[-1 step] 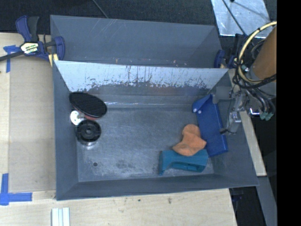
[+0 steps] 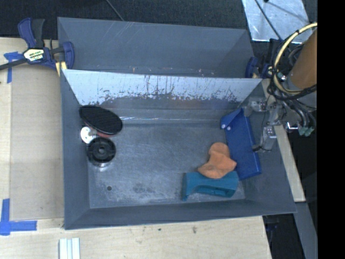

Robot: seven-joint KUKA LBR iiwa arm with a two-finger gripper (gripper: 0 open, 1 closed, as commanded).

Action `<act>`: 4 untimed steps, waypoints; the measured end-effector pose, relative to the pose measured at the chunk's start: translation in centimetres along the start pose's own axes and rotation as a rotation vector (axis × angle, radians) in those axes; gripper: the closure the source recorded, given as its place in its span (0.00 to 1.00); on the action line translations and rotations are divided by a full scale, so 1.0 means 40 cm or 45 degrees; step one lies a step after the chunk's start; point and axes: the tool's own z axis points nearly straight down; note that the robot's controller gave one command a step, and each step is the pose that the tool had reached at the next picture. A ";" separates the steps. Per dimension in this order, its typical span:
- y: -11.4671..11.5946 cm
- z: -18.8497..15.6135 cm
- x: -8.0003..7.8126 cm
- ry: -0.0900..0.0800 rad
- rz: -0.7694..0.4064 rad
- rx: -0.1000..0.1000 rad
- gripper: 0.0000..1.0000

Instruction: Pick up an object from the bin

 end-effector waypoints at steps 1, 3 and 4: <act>0.029 0.129 0.024 -0.007 -0.057 0.002 0.00; 0.078 0.311 0.069 -0.002 -0.132 0.000 1.00; 0.078 0.311 0.069 -0.002 -0.132 0.000 1.00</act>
Offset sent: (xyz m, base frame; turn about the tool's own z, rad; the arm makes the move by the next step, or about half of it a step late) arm -0.0330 0.0358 -0.1370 -0.1089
